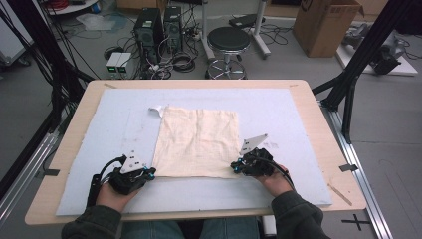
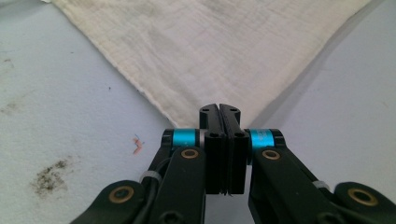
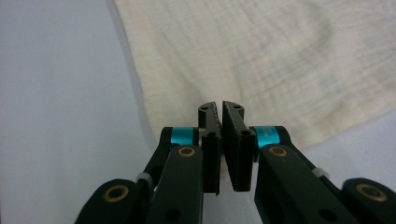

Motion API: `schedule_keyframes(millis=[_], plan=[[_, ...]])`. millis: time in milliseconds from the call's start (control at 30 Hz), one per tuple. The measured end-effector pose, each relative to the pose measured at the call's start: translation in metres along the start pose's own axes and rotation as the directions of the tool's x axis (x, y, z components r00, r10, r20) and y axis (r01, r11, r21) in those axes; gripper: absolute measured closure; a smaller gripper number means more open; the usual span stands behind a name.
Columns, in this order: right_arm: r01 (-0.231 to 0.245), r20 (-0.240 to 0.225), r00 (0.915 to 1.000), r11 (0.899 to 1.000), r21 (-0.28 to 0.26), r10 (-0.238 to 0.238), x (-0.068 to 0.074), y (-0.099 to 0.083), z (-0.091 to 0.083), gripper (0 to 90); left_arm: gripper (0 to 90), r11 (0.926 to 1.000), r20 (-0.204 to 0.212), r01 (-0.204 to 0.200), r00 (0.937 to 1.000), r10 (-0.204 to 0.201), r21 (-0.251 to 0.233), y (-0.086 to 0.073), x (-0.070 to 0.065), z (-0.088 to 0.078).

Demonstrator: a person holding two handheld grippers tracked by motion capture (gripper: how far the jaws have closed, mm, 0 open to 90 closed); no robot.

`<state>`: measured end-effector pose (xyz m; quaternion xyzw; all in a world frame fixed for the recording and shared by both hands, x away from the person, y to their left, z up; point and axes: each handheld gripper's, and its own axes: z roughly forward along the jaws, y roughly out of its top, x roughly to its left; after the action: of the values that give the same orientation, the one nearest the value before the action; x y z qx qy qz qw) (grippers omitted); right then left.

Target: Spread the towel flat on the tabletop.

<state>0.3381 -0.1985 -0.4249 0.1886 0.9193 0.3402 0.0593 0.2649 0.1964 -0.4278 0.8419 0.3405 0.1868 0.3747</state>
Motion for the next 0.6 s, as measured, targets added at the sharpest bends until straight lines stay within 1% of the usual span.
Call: schedule_keyframes(millis=[100, 133, 167, 200, 233, 267, 367, 400, 433, 467, 533, 567, 600], plan=[[-0.001, -0.002, 1.0, 1.0, -0.001, 0.001, 0.0014, -0.001, -0.0018, 86.2, 88.4, 1.0, 0.005, 0.002, 1.0, -0.002, 0.001, -0.003, -0.0025, 0.0008], [0.002, -0.006, 1.0, 1.0, -0.006, -0.002, 0.0013, -0.0014, -0.0022, 83.7, 88.4, 1.0, 0.003, -0.001, 1.0, 0.001, 0.002, -0.0038, -0.0027, 0.0008], [0.003, -0.004, 1.0, 1.0, -0.011, -0.003, 0.0019, -0.0016, -0.0025, 79.1, 88.4, 1.0, 0.003, -0.001, 1.0, 0.001, 0.006, -0.0048, -0.0026, 0.0005], [0.003, -0.011, 0.9999, 1.0, -0.013, -0.003, 0.0026, -0.0019, -0.0027, 74.4, 88.4, 1.0, 0.003, 0.004, 1.0, -0.004, 0.004, -0.0055, -0.0026, 0.0003], [0.002, -0.027, 0.9996, 1.0, -0.018, -0.002, 0.003, -0.0021, -0.003, 70.1, 88.4, 1.0, 0.001, 0.006, 1.0, -0.006, 0.003, -0.0062, -0.0018, -0.0003], [0.005, -0.045, 0.999, 1.0, -0.027, -0.006, 0.0037, -0.0025, -0.0033, 68.2, 88.4, 1.0, 0.003, 0.007, 1.0, -0.007, 0.003, -0.0065, -0.0013, -0.0008], [0.013, -0.058, 0.9982, 0.999, -0.03, -0.015, 0.0055, -0.0028, -0.0034, 61.4, 88.4, 0.9999, 0.004, 0.013, 0.9999, -0.013, 0.0, -0.0076, -0.0011, -0.0001], [0.003, -0.072, 0.9974, 1.0, -0.024, -0.004, 0.006, -0.003, -0.0023, 60.2, 88.4, 1.0, 0.005, 0.008, 1.0, -0.008, 0.003, -0.0079, -0.0011, 0.0], [0.015, -0.064, 0.9978, 1.0, -0.015, -0.016, 0.006, -0.0032, -0.0009, 60.3, 88.3, 0.9999, 0.005, 0.011, 0.9999, -0.011, -0.001, -0.0082, -0.0017, 0.0003], [0.019, -0.055, 0.9983, 1.0, -0.004, -0.019, 0.0064, -0.0033, 0.0002, 61.5, 88.3, 1.0, 0.004, 0.008, 1.0, -0.008, -0.002, -0.0084, -0.0017, 0.0001], [0.022, -0.052, 0.9984, 1.0, 0.014, -0.021, 0.0067, -0.0042, 0.0034, 67.3, 88.3, 0.9999, 0.007, 0.011, 0.9999, -0.011, -0.009, -0.0088, -0.002, -0.0006], [0.025, -0.049, 0.9985, 1.0, 0.014, -0.024, 0.0072, -0.0045, 0.0042, 70.4, 88.4, 1.0, 0.009, 0.003, 1.0, -0.003, -0.004, -0.009, -0.0017, -0.0014], [0.027, -0.047, 0.9986, 1.0, 0.014, -0.026, 0.0072, -0.0046, 0.0041, 73.7, 88.4, 0.9999, 0.008, 0.008, 0.9999, -0.008, -0.006, -0.0093, -0.002, -0.0015]])
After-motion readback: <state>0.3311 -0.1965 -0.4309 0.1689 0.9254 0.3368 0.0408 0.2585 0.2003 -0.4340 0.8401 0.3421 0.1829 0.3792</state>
